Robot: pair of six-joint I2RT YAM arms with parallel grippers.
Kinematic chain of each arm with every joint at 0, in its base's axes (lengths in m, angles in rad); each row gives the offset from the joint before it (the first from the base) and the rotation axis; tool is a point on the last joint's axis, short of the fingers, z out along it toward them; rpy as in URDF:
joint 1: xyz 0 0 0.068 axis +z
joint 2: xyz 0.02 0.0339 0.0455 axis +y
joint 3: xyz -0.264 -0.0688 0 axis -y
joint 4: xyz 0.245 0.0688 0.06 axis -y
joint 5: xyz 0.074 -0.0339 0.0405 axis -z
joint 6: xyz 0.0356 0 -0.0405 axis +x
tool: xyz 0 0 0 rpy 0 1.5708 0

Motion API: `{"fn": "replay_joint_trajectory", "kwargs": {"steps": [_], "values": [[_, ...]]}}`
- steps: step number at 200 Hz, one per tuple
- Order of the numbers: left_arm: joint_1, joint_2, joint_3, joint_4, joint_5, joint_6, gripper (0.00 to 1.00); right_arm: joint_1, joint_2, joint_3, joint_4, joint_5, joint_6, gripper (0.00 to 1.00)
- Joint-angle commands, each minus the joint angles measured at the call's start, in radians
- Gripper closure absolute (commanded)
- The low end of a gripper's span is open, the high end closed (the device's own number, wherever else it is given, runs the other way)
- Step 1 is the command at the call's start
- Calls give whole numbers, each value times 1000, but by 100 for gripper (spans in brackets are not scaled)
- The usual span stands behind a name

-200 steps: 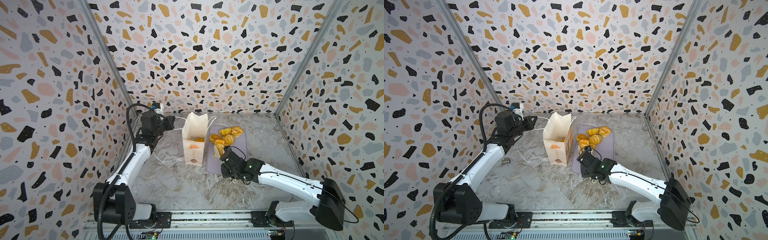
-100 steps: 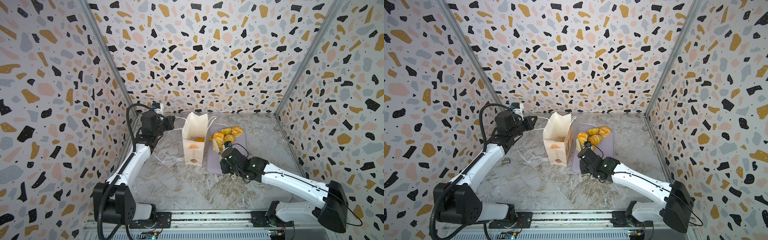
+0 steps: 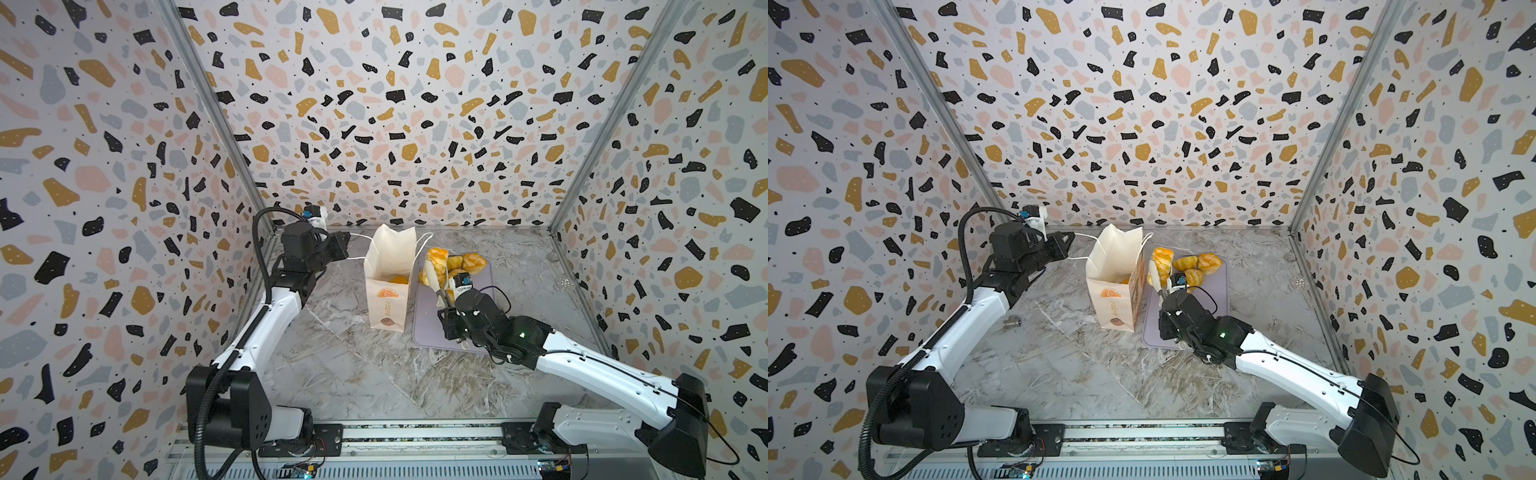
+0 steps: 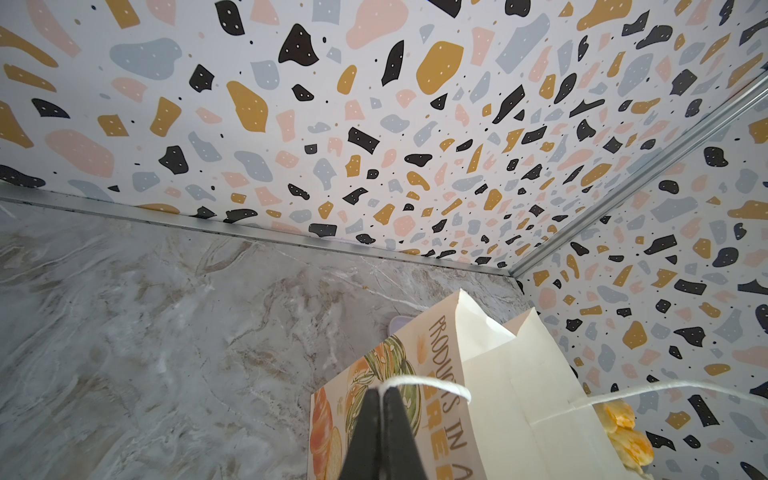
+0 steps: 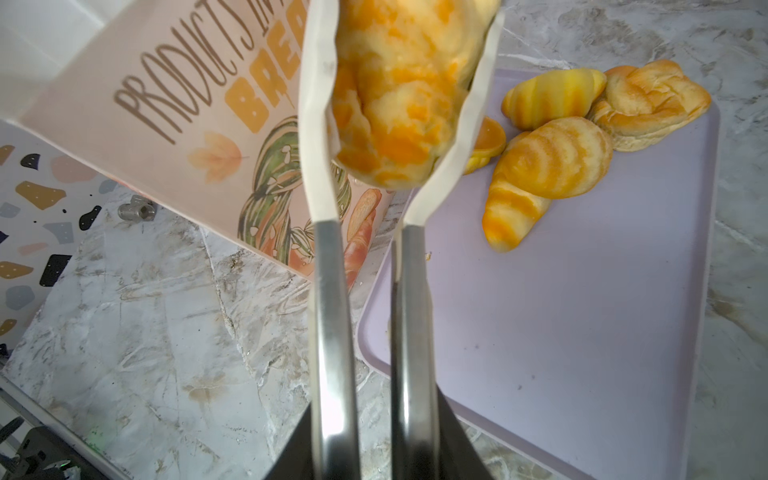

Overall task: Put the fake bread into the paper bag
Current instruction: 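Lift the twisted roll with the tongs toward the paper bag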

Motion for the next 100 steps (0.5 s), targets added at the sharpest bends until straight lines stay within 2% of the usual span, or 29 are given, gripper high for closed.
{"fn": "replay_joint_trajectory", "kwargs": {"steps": [1, 100], "values": [[-3, -28, -13, 26, -1, 4, 100, -4, -53, 4, 62, 34, -13, 66], [-3, -25, -13, 27, -2, 3, 100, -3, -162, -52, 118, 61, -14, 67]]}}
